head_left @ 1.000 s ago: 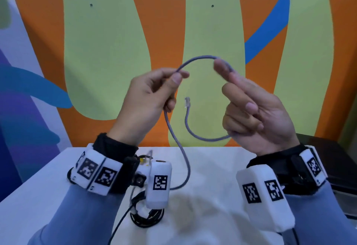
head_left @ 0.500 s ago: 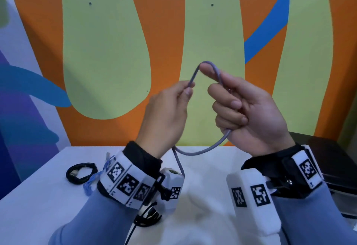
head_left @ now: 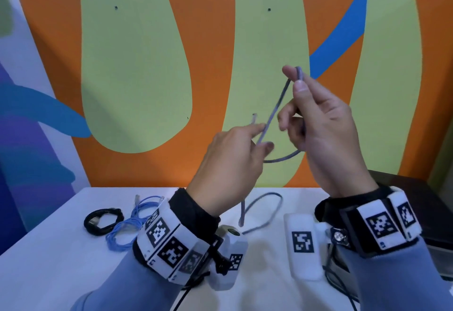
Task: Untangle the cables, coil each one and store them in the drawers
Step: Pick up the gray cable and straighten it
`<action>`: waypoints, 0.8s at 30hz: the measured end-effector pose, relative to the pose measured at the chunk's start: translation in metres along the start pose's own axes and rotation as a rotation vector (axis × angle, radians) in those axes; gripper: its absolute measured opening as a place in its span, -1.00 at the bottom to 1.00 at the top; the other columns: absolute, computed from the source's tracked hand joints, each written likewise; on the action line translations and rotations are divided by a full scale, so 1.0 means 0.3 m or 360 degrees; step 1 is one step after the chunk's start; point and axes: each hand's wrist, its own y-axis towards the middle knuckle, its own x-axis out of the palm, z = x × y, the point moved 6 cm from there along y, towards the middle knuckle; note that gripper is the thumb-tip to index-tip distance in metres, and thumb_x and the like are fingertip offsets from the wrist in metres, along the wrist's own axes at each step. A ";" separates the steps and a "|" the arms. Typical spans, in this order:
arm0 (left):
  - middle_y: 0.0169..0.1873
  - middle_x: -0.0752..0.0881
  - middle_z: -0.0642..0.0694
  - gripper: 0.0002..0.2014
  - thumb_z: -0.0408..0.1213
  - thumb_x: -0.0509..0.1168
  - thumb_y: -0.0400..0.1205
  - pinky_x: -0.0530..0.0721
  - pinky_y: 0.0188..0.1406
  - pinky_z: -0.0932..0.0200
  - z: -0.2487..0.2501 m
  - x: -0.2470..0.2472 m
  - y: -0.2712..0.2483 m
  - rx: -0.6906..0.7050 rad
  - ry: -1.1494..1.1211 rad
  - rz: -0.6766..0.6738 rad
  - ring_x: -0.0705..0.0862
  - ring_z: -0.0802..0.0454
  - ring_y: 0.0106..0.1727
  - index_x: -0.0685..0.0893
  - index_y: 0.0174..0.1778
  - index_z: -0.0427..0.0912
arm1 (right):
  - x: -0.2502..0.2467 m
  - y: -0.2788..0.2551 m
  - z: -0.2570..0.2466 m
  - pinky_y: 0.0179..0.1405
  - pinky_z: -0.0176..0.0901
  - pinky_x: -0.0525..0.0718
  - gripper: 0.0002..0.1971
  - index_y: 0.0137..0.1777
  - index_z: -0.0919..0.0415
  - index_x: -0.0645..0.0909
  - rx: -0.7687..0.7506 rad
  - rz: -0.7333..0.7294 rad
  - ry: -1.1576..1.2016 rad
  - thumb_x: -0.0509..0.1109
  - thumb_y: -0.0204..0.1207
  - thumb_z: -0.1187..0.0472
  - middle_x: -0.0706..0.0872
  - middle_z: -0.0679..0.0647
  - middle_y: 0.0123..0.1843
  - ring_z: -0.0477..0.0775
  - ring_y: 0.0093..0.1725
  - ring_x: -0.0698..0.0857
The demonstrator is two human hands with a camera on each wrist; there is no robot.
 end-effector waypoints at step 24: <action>-0.59 0.32 0.06 -0.71 -0.13 0.48 0.71 0.23 -0.58 0.28 0.000 -0.288 -0.008 0.0138 -0.0969 0.0489 0.22 0.04 -0.62 0.73 -0.20 -0.28 | 0.065 -0.028 0.082 -0.61 -0.31 0.22 -0.63 0.23 0.22 0.75 0.0349 -0.0544 0.0059 0.14 0.88 0.06 0.17 0.07 -0.38 -0.02 -0.52 0.15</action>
